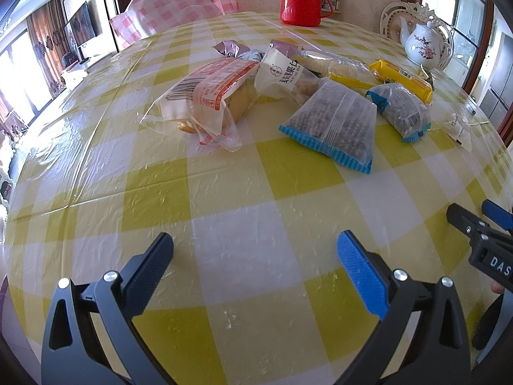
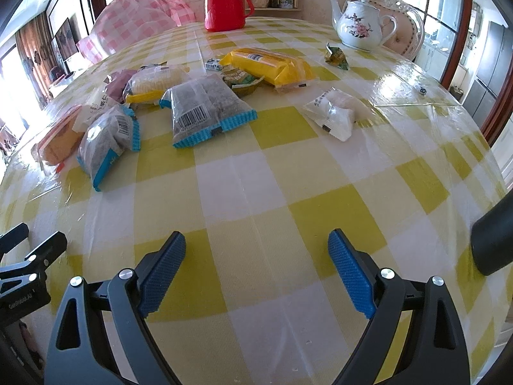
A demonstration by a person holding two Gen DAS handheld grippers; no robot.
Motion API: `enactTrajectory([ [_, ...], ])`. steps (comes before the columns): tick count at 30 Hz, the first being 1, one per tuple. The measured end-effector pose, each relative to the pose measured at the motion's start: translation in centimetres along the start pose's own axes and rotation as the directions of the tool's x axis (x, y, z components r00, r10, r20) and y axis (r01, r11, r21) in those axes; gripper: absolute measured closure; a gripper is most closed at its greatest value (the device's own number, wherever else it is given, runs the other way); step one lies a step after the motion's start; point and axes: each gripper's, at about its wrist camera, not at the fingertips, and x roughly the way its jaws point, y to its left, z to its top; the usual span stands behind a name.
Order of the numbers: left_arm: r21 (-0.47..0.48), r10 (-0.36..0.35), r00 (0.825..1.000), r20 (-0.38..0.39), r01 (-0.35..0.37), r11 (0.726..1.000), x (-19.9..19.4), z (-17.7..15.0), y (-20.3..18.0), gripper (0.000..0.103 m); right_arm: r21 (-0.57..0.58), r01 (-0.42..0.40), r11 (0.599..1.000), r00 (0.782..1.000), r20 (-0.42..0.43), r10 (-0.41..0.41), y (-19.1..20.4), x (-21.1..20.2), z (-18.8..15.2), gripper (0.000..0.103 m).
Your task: Organize snacks
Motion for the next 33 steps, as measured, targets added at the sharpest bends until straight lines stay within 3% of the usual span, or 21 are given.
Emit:
enactTrajectory([
  [4,-0.016,0.012,1.0,-0.003,-0.012,1.0,0.0,0.0,0.0,0.001,-0.041,-0.031,0.999,0.999,-0.016,0.03,-0.1,0.2,0.6,0.016],
  [6,-0.019,0.011,1.0,-0.008,-0.012,1.0,0.1,0.2,0.0,0.001,0.065,-0.042,0.997,0.999,0.01,0.041,-1.9,0.5,1.6,0.016],
  [8,-0.024,0.013,1.0,-0.006,-0.013,1.0,-0.3,0.0,-0.1,0.001,0.154,0.045,0.987,0.997,0.055,-0.054,-4.2,1.1,4.3,0.016],
  [10,-0.027,0.014,1.0,-0.003,-0.014,1.0,-0.2,0.1,0.0,0.001,0.259,0.155,0.953,0.974,0.12,-0.191,-6.8,1.6,7.8,0.016],
  [12,-0.033,0.004,1.0,0.002,-0.004,0.999,0.0,0.3,0.2,0.001,0.413,0.242,0.878,0.938,0.131,-0.321,-10.9,3.3,12.1,0.016],
  [15,-0.052,-0.021,1.0,0.015,0.022,0.998,0.0,0.3,0.6,0.001,0.613,0.342,0.712,0.89,0.033,-0.455,-18.5,7.2,17.2,0.018],
  [18,-0.052,-0.026,1.0,0.016,0.027,0.998,0.0,0.3,0.6,0.001,0.721,0.334,0.608,0.892,-0.033,-0.451,-24.7,9.9,19.5,0.026],
  [19,-0.05,-0.024,1.0,0.015,0.024,0.998,0.0,0.3,0.6,0.001,0.742,0.341,0.577,0.884,-0.044,-0.466,-26.3,10.6,20.1,0.026],
  [23,-0.035,-0.003,1.0,0.006,0.003,0.999,0.1,0.4,0.2,0.001,0.724,0.407,0.557,0.865,-0.108,-0.491,-29.1,14.0,21.2,0.026],
  [24,-0.034,-0.002,1.0,0.006,0.002,0.999,0.1,0.4,0.2,0.001,0.718,0.41,0.562,0.868,-0.118,-0.483,-29.3,14.4,21.2,0.021],
  [28,-0.036,-0.004,1.0,0.007,0.005,0.999,0.1,0.3,0.3,0.001,0.618,0.437,0.653,0.875,-0.123,-0.469,-29.3,16.4,23.4,0.024],
  [29,-0.036,-0.005,1.0,0.007,0.005,0.999,0.1,0.3,0.3,0.001,0.601,0.439,0.668,0.877,-0.128,-0.462,-28.9,16.7,23.7,0.029],
  [32,-0.037,-0.006,1.0,0.007,0.006,0.999,0.0,0.3,0.3,0.001,0.578,0.411,0.705,0.89,-0.088,-0.447,-27.9,16.2,23.7,0.061],
  [33,-0.036,-0.005,1.0,0.007,0.006,0.999,0.0,0.3,0.3,0.001,0.561,0.411,0.719,0.891,-0.08,-0.447,-27.5,16.0,23.5,0.083],
])
